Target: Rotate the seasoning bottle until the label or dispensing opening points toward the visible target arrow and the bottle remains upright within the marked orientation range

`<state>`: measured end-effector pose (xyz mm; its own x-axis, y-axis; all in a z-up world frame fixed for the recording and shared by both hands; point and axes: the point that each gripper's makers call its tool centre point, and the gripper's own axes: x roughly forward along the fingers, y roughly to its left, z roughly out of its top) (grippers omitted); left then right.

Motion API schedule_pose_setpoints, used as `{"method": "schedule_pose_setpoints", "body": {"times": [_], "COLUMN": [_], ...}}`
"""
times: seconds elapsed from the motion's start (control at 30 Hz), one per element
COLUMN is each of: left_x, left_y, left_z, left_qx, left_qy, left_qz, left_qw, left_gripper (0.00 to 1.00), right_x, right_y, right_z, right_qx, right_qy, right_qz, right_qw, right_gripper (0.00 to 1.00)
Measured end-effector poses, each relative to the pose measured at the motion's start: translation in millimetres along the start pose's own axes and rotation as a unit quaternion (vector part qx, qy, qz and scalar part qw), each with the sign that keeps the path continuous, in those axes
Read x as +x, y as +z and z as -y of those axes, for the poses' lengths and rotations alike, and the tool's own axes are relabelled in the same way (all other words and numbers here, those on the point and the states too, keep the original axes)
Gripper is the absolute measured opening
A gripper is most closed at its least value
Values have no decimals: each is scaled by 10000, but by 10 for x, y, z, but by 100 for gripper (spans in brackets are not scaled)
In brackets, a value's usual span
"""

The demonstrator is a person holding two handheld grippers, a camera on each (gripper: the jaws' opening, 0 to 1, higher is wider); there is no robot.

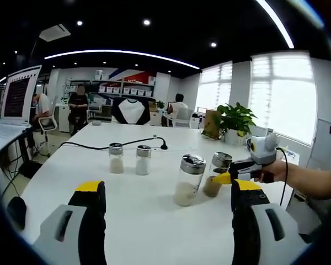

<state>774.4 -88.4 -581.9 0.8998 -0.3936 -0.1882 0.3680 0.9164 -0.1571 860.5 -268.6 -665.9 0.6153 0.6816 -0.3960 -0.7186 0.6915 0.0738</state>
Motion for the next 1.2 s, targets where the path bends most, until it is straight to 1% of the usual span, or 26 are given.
{"method": "schedule_pose_setpoints", "body": {"times": [0.13, 0.2, 0.4, 0.5, 0.77, 0.93, 1.2], "left_x": [6, 12, 25, 26, 25, 17, 23], "left_y": [16, 13, -14, -4, -24, -29, -39], "left_z": [7, 13, 25, 20, 16, 11, 46], "left_qx": [6, 2, -12, -14, -43, -75, -77], "left_qy": [-6, -13, -35, -18, -19, -11, -59], "left_qz": [14, 9, -29, -6, -28, -9, -15], "left_qw": [10000, 10000, 10000, 10000, 10000, 10000, 10000], "left_gripper": [100, 100, 100, 100, 100, 100, 100], "right_x": [1, 2, 3, 0, 4, 4, -7], "right_y": [1, -1, -2, -3, -8, -13, -12], "right_z": [8, 6, 18, 38, 73, 83, 82], "right_qx": [68, 48, 159, 239, 390, 408, 553], "right_qy": [-57, -207, -496, -635, -1057, -1240, -1597], "right_qz": [75, 64, 102, 117, 103, 93, 203], "right_qw": [9999, 9998, 9986, 9976, 9936, 9914, 9854], "right_gripper": [39, 39, 39, 39, 39, 38, 38]}}
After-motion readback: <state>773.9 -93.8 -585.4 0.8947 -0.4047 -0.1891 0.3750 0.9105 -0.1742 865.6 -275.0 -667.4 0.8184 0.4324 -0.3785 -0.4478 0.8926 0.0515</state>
